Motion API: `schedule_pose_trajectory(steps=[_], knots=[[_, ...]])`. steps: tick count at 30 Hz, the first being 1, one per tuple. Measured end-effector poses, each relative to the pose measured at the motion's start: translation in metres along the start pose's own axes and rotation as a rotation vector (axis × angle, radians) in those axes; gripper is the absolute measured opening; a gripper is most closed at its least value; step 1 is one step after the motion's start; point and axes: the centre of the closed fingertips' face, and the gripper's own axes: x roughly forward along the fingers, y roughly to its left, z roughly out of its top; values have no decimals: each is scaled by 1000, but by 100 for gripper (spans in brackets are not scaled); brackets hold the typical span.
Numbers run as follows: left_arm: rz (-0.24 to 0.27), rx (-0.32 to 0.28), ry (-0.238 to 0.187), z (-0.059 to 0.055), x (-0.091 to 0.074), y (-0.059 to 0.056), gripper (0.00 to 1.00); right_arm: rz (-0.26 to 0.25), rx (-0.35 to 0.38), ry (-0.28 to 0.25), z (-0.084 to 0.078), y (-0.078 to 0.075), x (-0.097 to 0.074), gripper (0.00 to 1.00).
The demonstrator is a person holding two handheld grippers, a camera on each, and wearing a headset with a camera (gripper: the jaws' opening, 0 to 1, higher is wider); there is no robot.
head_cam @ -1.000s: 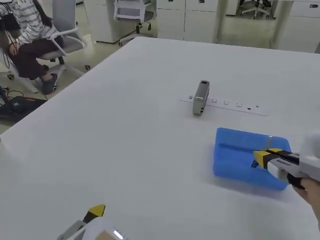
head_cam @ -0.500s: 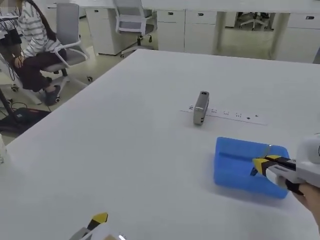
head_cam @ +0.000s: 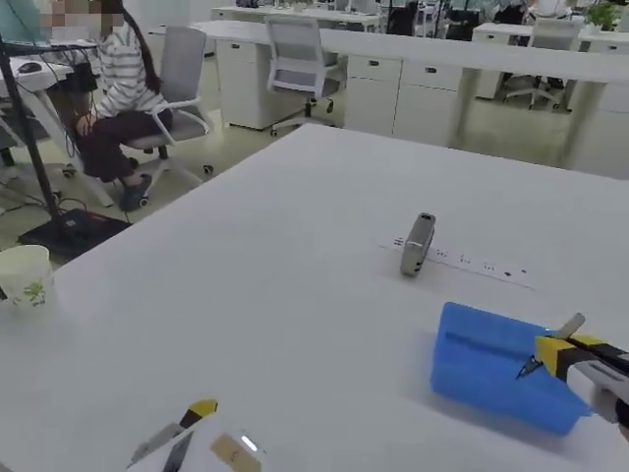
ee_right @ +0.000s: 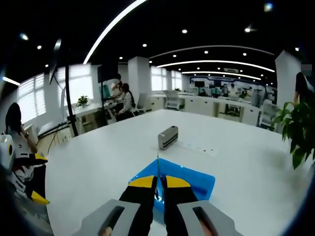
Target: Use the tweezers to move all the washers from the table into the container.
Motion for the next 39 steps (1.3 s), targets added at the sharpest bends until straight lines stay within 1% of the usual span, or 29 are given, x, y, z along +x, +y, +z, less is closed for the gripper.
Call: schedule_pose_trajectory(steps=[1, 2, 3, 6, 8, 10, 12, 13, 17, 18, 23, 26, 29, 34, 37, 39], knots=[[6, -1, 3, -1, 0, 1, 84, -8, 18, -2, 0, 0, -3, 2], [13, -2, 0, 0, 0, 3, 84, -15, 47, -16, 1, 0, -8, 2], [18, -1, -1, 0, -1, 4, 84, -13, 57, -16, 0, 2, -10, 2], [26, -1, -3, 0, -1, 5, 84, -16, 51, -5, -2, 6, -17, 2], [18, -10, -9, 1, -1, 4, 84, -13, 46, 13, -7, 9, -20, 2], [12, -3, -9, 1, -2, 3, 83, -29, 28, 17, -13, 10, -25, 2], [7, -1, -11, 2, -2, 1, 83, -37, 46, 27, -20, 11, -28, 2], [8, -1, -11, 2, -2, 2, 83, -46, 67, 26, -23, 11, -30, 2], [2, -9, -16, 2, -2, 1, 83, -72, 95, 25, -30, 10, -38, 2], [1, -9, -16, 3, -2, 1, 83, -84, 120, 23, -35, 9, -41, 2], [-8, -9, -24, 4, -3, -1, 82, -118, 168, 36, -54, 8, -49, 2], [-18, -3, -23, 4, -2, -3, 82, -123, 171, 50, -63, 8, -52, 2], [-17, 2, -23, 4, -2, -3, 82, -132, 168, 75, -71, 6, -55, 2], [-14, -3, -21, 4, -2, -2, 82, -142, 177, 97, -81, 3, -66, 2], [-13, -2, -20, 3, -2, -2, 82, -137, 185, 106, -86, 10, -73, 2], [-10, -1, -19, 3, -2, -2, 82, -132, 172, 124, -92, 14, -75, 2]])
